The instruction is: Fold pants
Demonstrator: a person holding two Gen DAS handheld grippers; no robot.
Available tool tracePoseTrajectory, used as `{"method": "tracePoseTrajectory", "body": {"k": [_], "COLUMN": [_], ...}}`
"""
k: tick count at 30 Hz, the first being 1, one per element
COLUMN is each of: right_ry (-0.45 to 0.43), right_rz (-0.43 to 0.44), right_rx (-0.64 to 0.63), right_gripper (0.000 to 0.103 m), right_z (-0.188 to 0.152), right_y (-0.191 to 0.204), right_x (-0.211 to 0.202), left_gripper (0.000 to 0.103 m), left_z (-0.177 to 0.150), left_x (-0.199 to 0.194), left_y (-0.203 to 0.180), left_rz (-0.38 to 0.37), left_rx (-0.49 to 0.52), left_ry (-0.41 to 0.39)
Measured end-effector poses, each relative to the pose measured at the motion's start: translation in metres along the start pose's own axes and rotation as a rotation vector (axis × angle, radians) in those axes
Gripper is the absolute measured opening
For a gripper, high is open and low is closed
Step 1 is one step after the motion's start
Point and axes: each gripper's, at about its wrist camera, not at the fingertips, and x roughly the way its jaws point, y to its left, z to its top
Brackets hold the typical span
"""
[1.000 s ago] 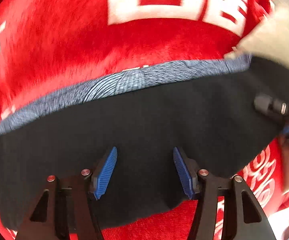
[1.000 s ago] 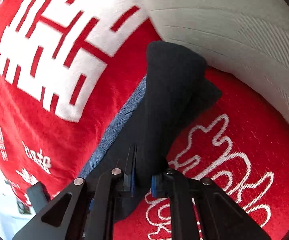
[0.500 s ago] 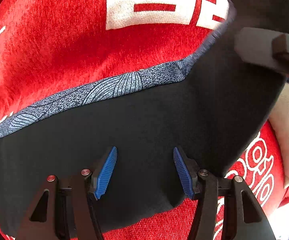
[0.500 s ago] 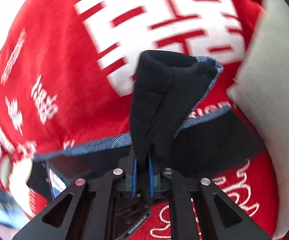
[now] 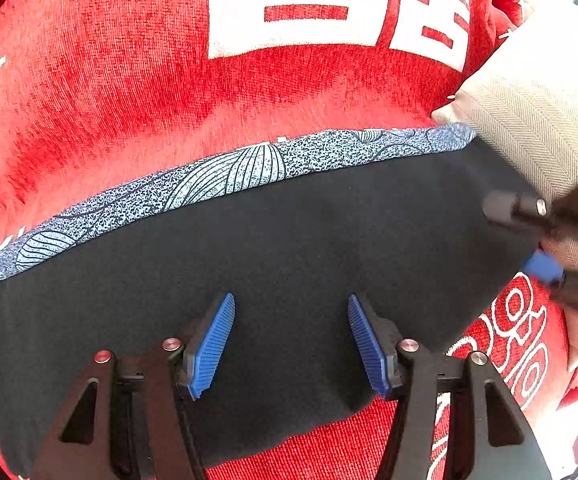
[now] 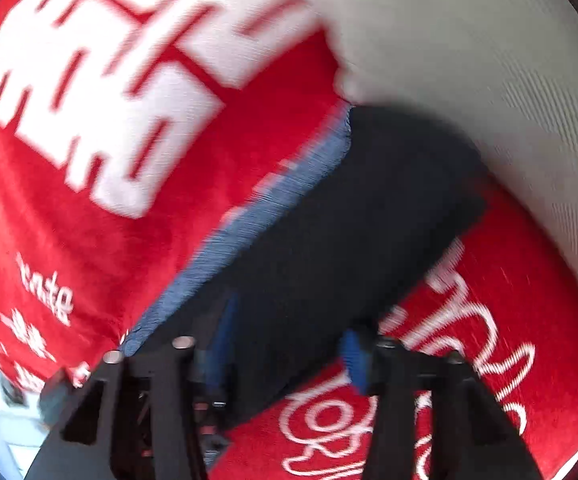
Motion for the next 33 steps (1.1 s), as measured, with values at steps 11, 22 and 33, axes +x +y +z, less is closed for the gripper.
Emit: {"method": "tracePoseTrajectory", "body": {"k": [11,22,33], "right_ry": [-0.059,-0.097,-0.105], "right_rz": [0.239,0.034,0.012], "right_rx": [0.150,-0.131,-0.503], "right_gripper": [0.055,0.012,0.012], "right_z": [-0.007,0.013,-0.024], "right_y": [-0.062,0.011,0.111], "right_x": [0.007,-0.006,-0.029], "left_gripper": [0.061,0.061,0.062], "left_z": [0.001,0.004,-0.005], "left_x": [0.011,0.014,0.018], "left_y": [-0.018,-0.025,-0.035], "left_rz": [0.034,0.060,0.072], "left_rx": [-0.017,-0.009,0.073], "left_ry": [0.013,0.019,-0.060]}}
